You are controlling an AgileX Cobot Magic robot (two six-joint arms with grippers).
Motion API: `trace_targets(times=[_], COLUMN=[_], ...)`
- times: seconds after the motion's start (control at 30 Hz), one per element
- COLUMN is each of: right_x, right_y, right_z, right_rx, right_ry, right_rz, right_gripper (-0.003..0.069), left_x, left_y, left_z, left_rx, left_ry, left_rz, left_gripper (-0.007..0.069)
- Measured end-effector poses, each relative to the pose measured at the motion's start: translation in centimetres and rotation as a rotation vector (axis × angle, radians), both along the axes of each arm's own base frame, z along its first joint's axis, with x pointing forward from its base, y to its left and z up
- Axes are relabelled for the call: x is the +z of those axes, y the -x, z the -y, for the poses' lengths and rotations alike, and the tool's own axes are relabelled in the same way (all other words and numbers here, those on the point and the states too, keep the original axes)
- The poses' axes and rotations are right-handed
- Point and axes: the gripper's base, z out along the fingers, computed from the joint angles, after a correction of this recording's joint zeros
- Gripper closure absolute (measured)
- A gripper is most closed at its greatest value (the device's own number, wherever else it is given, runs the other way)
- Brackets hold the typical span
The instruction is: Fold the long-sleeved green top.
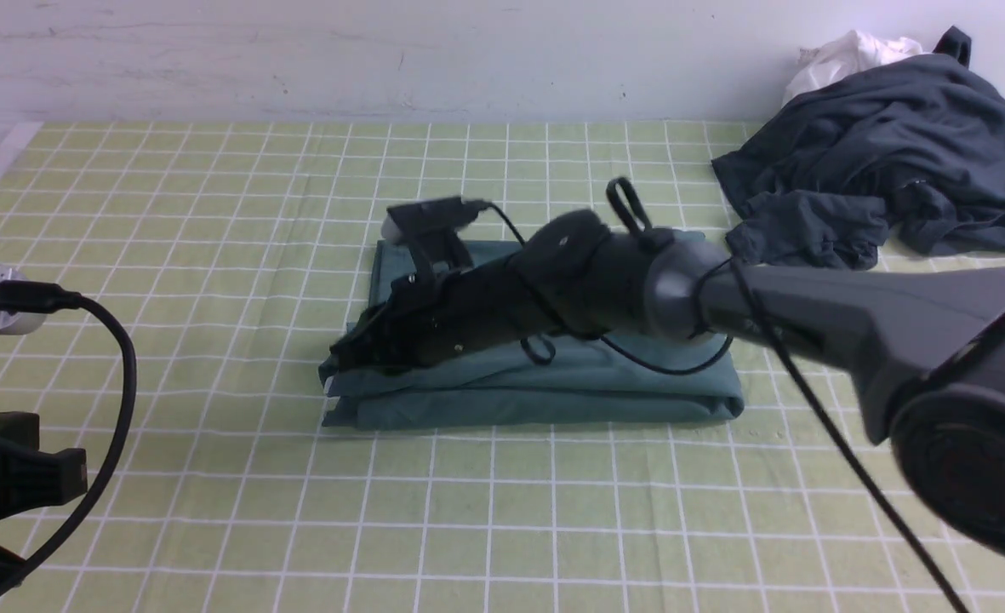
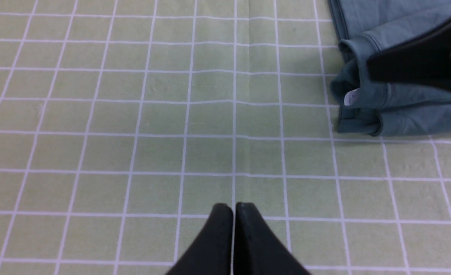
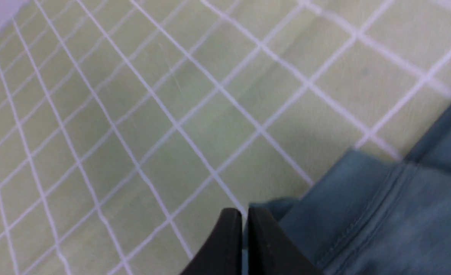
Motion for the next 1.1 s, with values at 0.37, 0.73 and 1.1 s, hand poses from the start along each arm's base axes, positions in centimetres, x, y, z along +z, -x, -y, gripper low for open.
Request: trace_targets(times=[0.37, 0.73, 1.1], right_x=[26.4, 19.9, 5.8], right_y=[8.7, 23.0, 32.3], right_z=[15.0, 27.5, 31.0], right_rx=[-0.037, -0.406, -0.596], right_ry=[0.133, 0.467, -0.078], right_rz=[0.473, 0.347, 0.867], right_gripper=[0.0636, 0.0670, 0.0672], left_x=[0.0, 0.0, 0.0], left_y=[0.0, 0.0, 0.0], left_z=[0.0, 0.0, 0.0], left_rx=[-0.001, -0.001, -0.001], left_ry=[-0.007, -0.007, -0.007], left_rz=[0.001, 0.001, 0.001], left_gripper=[0.0629, 0.0629, 0.0629])
